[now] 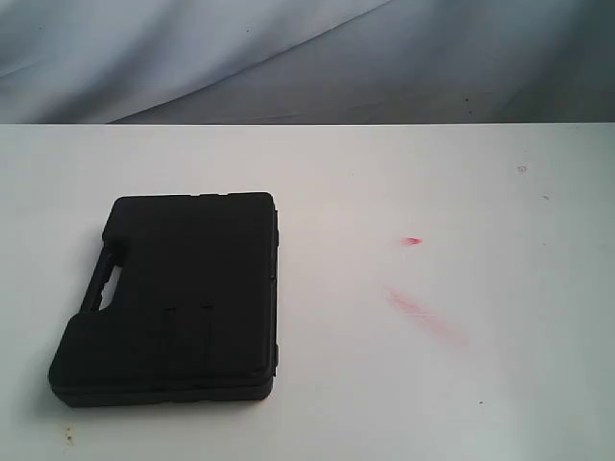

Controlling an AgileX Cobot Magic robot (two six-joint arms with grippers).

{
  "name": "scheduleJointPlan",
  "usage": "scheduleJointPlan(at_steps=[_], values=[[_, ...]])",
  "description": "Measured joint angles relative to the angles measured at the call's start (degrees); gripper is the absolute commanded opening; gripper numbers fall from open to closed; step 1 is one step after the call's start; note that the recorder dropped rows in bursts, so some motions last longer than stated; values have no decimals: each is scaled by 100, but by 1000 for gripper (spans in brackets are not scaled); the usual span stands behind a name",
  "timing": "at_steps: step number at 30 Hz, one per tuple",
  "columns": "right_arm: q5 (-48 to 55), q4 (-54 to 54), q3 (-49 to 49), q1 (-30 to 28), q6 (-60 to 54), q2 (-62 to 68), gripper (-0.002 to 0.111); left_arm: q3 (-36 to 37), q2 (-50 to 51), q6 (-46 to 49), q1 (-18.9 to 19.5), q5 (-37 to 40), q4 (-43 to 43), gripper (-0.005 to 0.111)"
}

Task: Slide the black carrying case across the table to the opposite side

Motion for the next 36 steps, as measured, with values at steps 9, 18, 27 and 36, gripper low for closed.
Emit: scheduleJointPlan(at_steps=[9, 18, 27, 36], values=[[0, 0, 0, 0, 0, 0, 0, 0, 0, 0, 0, 0, 0, 0], [0, 0, 0, 0, 0, 0, 0, 0, 0, -11, 0, -385, -178, 0], [0, 0, 0, 0, 0, 0, 0, -480, 246, -446, 0, -241, -1503, 0], [0, 0, 0, 0, 0, 0, 0, -2298, 1983, -252, 0, 379, -1603, 0]])
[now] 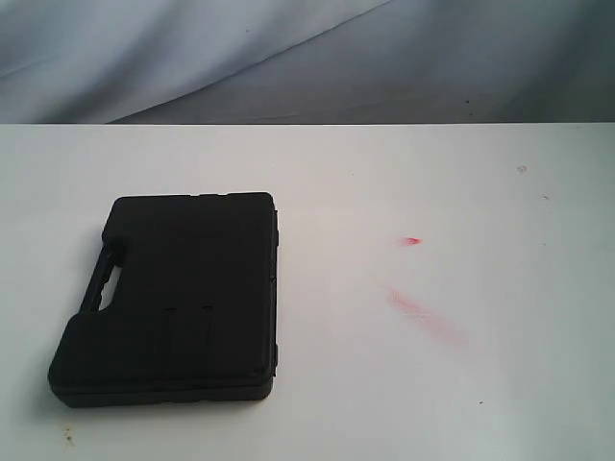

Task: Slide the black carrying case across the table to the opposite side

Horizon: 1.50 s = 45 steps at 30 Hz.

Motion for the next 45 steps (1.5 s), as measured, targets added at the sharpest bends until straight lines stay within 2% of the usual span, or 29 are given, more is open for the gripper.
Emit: scheduleJointPlan(at_steps=[3, 8, 13, 28, 35, 39, 45], values=[[0, 0, 0, 0, 0, 0, 0, -601, 422, 235, 0, 133, 0, 0], [0, 0, 0, 0, 0, 0, 0, -1551, 1262, 450, 0, 782, 0, 0], [0, 0, 0, 0, 0, 0, 0, -2165, 1964, 590, 0, 1373, 0, 0], [0, 0, 0, 0, 0, 0, 0, -3254, 3997, 654, 0, 3072, 682, 0], [0, 0, 0, 0, 0, 0, 0, -3661, 5046, 654, 0, 3381, 892, 1], [0, 0, 0, 0, 0, 0, 0, -3879, 5633, 654, 0, 3403, 1030, 10], [0, 0, 0, 0, 0, 0, 0, -4094, 6531, 654, 0, 3530, 1063, 43]])
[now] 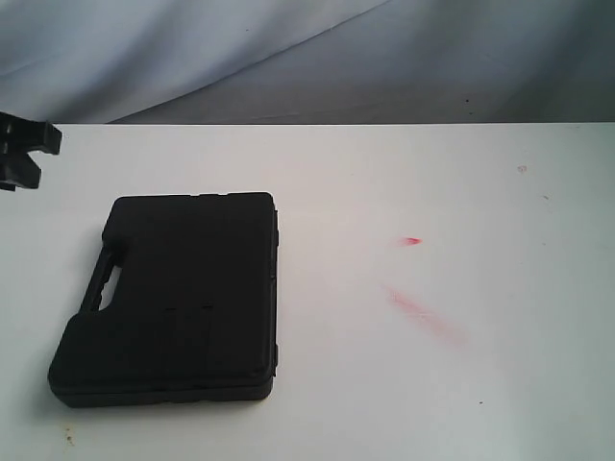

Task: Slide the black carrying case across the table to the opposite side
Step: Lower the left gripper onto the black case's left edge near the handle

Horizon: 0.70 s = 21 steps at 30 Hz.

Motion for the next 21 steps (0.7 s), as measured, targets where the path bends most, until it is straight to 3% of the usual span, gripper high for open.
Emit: scheduleJointPlan(at_steps=[4, 21], values=[[0, 0, 0, 0, 0, 0, 0, -20, 501, 0, 0, 22, 0, 56], [0, 0, 0, 0, 0, 0, 0, -25, 1708, 0, 0, -108, 0, 55]])
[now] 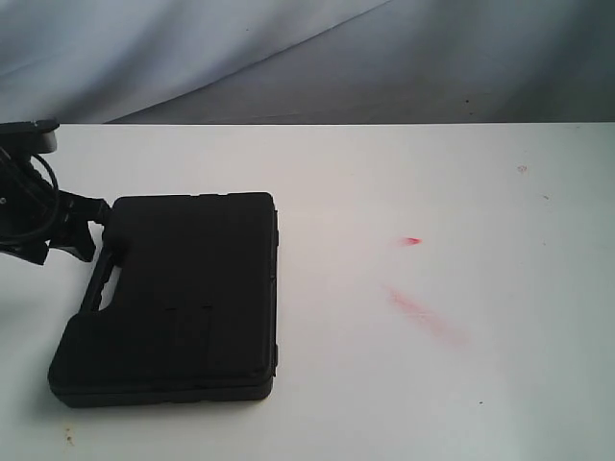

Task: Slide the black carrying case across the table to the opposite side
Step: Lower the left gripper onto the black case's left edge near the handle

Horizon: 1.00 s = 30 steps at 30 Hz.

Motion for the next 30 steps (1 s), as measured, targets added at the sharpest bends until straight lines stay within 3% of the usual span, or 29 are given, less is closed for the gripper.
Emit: scheduleJointPlan(at_steps=[26, 30], values=[[0, 0, 0, 0, 0, 0, 0, -13, 831, 0, -22, -387, -142, 55], [0, 0, 0, 0, 0, 0, 0, -13, 831, 0, -22, -552, -283, 34]])
